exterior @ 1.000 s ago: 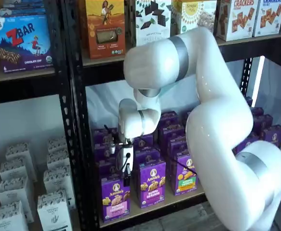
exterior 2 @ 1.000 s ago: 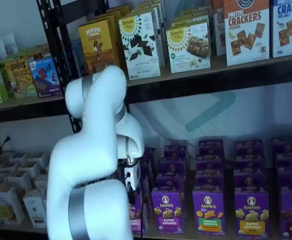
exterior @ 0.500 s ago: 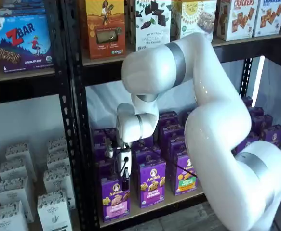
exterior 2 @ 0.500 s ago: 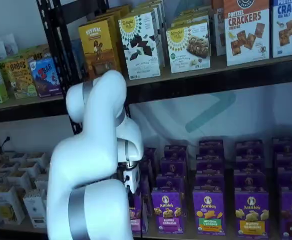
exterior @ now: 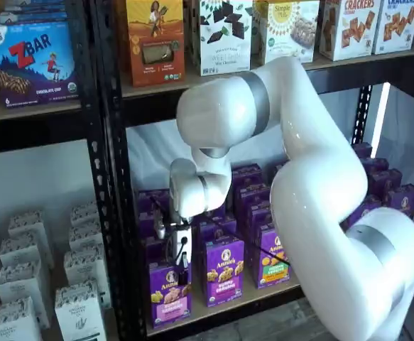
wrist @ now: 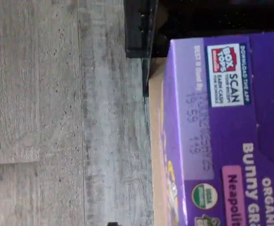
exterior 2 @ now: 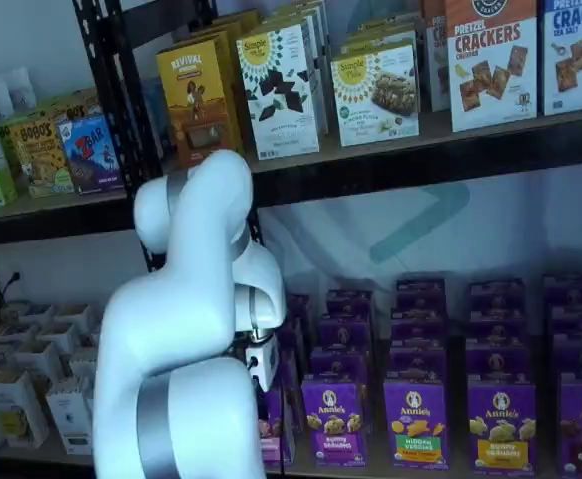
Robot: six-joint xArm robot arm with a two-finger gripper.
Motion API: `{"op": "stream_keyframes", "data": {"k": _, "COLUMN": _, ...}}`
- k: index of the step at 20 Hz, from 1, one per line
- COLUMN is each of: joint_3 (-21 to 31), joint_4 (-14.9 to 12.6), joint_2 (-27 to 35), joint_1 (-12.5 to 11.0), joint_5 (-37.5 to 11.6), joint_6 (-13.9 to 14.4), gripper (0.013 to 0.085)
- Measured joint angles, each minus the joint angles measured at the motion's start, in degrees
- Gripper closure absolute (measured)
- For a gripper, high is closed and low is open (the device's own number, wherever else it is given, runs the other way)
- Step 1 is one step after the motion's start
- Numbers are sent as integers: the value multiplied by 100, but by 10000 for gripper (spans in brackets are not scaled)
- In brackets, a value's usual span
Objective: Pick up the purple box with a pink patch in the middle, on the bottom shelf, the first box from the left
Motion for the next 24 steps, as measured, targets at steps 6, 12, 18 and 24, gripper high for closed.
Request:
{"op": "stream_keyframes", "data": {"k": 6, "joint_3": -105, "joint_4": 68, "joint_2": 104, "joint_1": 31, "joint_5": -60, "joint_6": -31, "gripper": 170}}
{"op": "stream_keyframes", "data": {"k": 12, "joint_3": -164, "joint_4": 31, "joint_2": 146, "joint_1": 51, "joint_5": -35, "joint_6": 24, "gripper": 290}}
{"op": "stream_keyframes", "data": {"k": 18, "joint_3": -232, "joint_4": -28, "joint_2": 189, "joint_1": 65, "joint_5": 26, "joint_6": 94, "gripper": 330}}
{"op": "stream_keyframes", "data": {"k": 24, "joint_3": -247, "joint_4": -31, "joint_2": 207, "joint_1": 69, "joint_5": 12, "joint_6": 99, "gripper": 330}}
